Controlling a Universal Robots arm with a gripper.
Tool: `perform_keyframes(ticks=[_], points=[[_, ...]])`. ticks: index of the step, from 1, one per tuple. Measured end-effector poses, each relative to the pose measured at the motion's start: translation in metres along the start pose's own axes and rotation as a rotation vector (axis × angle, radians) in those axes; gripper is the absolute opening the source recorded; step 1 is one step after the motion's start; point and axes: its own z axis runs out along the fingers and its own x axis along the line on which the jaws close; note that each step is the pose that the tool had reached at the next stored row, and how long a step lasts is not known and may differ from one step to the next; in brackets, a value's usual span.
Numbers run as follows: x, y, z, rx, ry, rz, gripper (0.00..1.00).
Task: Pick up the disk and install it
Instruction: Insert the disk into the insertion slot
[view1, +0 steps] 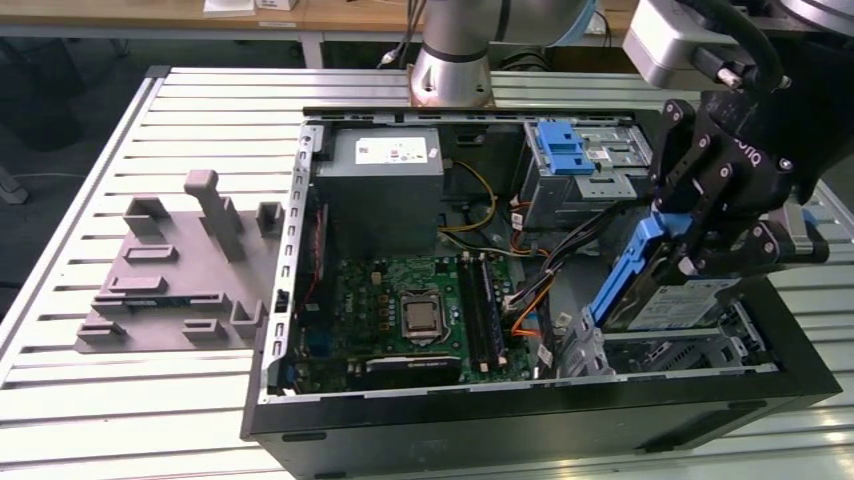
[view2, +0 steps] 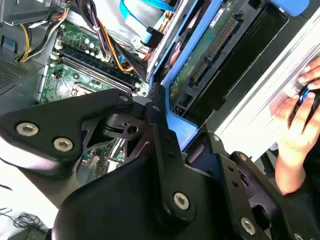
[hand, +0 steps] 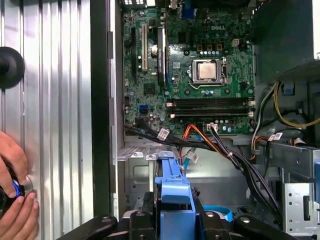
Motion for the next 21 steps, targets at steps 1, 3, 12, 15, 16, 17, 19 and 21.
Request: perform_keyframes(ticks=[1, 3, 12, 15, 16, 17, 19, 21], points=[[0.0, -0.0006, 0.0007, 0.0, -0.0001, 0.0, 0.36], [-0.0001, -0.0016, 0.0026, 0.0, 0.0001, 0.0, 0.36], [-0.0003, -0.0039, 0.0088, 0.0, 0.0006, 0.0, 0.44], [-0.0003, -0.004, 0.0119, 0.0, -0.0003, 0.0, 0.44], [-0.0004, -0.0043, 0.0136, 0.0, -0.0001, 0.0, 0.44], [-0.0005, -0.0045, 0.0153, 0.0, 0.0, 0.0, 0.44], [-0.0006, -0.0047, 0.019, 0.0, -0.0001, 0.0, 0.42], [-0.0006, -0.0048, 0.0215, 0.0, 0.0001, 0.0, 0.36]])
